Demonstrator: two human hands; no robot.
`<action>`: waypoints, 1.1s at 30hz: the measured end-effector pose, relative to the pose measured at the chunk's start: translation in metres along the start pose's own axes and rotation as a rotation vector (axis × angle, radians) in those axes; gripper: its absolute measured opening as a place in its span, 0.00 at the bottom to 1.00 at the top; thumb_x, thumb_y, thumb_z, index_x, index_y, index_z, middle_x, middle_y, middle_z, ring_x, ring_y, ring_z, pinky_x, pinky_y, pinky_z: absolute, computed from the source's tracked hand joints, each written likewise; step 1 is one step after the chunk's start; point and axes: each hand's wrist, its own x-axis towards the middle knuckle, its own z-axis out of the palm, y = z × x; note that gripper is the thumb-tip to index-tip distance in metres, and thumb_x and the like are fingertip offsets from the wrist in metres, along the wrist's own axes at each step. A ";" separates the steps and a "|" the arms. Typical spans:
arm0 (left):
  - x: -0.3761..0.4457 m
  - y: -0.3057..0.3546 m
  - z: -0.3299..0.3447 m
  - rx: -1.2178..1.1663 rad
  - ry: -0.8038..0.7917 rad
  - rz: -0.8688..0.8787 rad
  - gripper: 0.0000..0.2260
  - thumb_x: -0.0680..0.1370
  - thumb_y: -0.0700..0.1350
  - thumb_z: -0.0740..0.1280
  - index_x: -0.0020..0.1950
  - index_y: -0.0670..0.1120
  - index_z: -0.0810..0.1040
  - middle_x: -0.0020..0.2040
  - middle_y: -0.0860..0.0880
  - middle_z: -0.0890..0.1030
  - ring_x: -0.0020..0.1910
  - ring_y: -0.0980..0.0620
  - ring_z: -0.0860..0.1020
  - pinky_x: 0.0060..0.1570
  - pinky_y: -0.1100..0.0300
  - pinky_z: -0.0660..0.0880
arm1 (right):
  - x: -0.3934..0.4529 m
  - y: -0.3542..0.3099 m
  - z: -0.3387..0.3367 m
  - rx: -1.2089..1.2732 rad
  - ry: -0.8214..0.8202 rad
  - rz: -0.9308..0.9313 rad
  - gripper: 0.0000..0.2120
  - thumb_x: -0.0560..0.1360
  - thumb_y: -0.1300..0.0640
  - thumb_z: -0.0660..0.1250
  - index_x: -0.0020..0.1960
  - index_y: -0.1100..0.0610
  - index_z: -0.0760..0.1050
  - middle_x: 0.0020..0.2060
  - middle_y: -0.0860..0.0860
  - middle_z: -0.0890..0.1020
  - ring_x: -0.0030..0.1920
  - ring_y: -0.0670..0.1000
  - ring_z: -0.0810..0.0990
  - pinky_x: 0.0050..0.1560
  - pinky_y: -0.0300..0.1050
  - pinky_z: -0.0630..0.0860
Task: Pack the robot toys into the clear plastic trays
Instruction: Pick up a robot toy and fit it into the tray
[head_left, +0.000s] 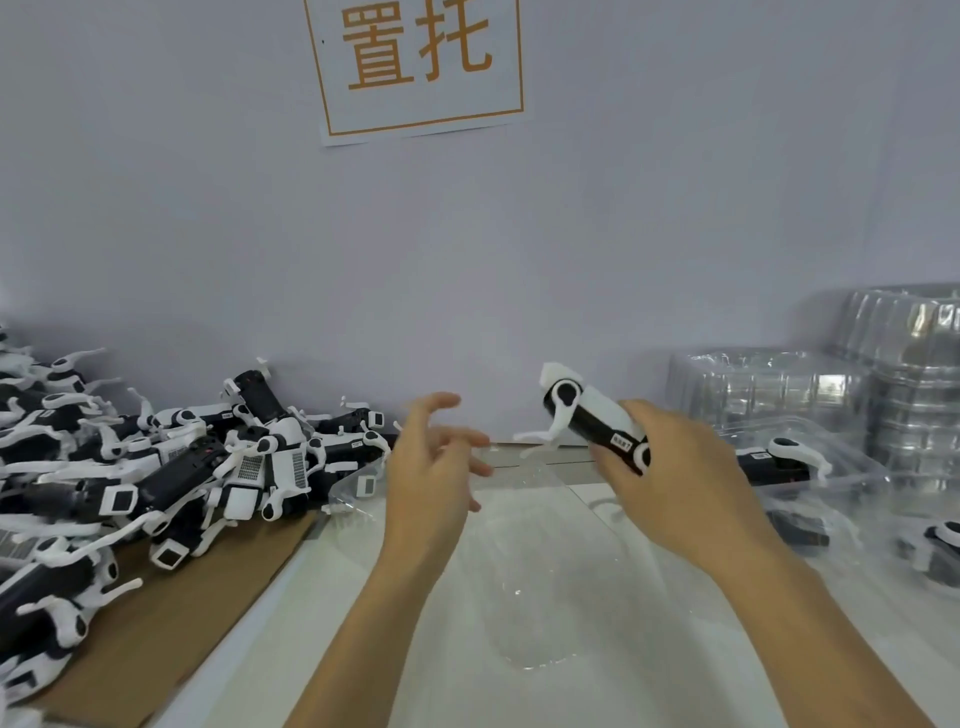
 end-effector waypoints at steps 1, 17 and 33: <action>-0.001 -0.011 -0.006 0.267 -0.117 0.071 0.19 0.77 0.34 0.60 0.59 0.56 0.76 0.55 0.55 0.83 0.55 0.53 0.80 0.49 0.52 0.78 | 0.001 0.001 -0.002 0.022 0.033 0.024 0.09 0.77 0.43 0.65 0.53 0.46 0.73 0.37 0.47 0.78 0.38 0.50 0.78 0.40 0.51 0.78; -0.006 -0.039 -0.019 0.820 -0.710 -0.210 0.09 0.81 0.55 0.62 0.57 0.54 0.75 0.55 0.54 0.77 0.49 0.56 0.76 0.48 0.62 0.72 | 0.000 -0.005 -0.017 0.066 -0.425 0.131 0.07 0.73 0.43 0.71 0.44 0.45 0.77 0.41 0.44 0.82 0.42 0.47 0.79 0.43 0.44 0.73; -0.005 -0.061 -0.019 0.289 -0.368 -0.190 0.19 0.81 0.52 0.66 0.38 0.40 0.83 0.32 0.45 0.84 0.31 0.49 0.83 0.35 0.67 0.73 | -0.014 -0.025 0.026 0.206 -0.713 -0.024 0.20 0.70 0.62 0.75 0.48 0.36 0.80 0.55 0.40 0.75 0.55 0.40 0.75 0.57 0.39 0.75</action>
